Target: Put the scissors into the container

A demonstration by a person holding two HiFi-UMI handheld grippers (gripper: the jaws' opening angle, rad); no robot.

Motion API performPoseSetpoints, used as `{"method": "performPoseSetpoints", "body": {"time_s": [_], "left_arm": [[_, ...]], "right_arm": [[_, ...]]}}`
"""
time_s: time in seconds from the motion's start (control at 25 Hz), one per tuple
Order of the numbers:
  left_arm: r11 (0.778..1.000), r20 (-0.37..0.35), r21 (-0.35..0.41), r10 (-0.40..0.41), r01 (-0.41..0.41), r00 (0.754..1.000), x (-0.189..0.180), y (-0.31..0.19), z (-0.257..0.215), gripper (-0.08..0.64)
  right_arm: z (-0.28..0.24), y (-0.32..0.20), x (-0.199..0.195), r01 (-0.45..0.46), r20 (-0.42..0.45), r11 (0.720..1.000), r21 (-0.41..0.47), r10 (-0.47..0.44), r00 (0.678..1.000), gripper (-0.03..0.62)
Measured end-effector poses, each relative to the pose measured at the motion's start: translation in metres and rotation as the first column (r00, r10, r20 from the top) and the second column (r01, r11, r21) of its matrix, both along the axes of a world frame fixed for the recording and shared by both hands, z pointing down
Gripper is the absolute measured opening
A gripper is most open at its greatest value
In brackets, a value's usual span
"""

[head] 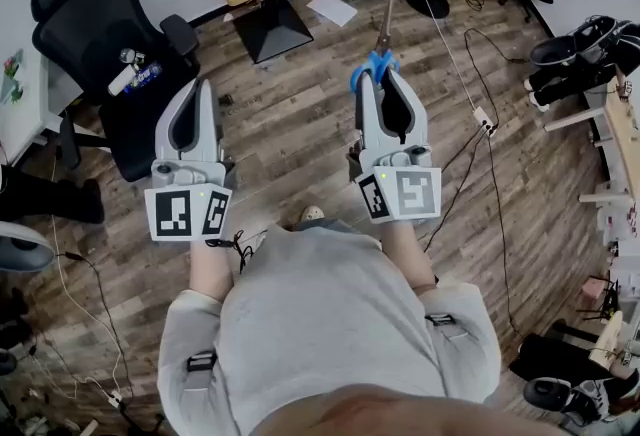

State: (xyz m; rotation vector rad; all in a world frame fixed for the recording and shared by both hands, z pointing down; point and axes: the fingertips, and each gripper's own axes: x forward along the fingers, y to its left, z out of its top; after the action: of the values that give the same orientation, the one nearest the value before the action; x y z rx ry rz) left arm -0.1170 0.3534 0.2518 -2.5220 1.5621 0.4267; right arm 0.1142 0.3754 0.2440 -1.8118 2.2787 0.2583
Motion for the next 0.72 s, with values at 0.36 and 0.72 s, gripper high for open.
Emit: {"method": "performPoseSetpoints", "body": {"time_s": [0.36,0.72], "left_arm": [[1.0,-0.002,0.015,-0.025,0.025,1.0,0.037,-0.009,-0.002,0.057],[0.999,0.012,0.008,-0.034,0.033,0.999,0.043,-0.04,0.003,0.057]], "right_arm": [[0.005,-0.016,0.029,0.065,0.035,0.998,-0.011,-0.064,0.997,0.089],[0.013,-0.053,0.033,0.081,0.037,0.996,-0.024,-0.08,0.996,0.087]]}}
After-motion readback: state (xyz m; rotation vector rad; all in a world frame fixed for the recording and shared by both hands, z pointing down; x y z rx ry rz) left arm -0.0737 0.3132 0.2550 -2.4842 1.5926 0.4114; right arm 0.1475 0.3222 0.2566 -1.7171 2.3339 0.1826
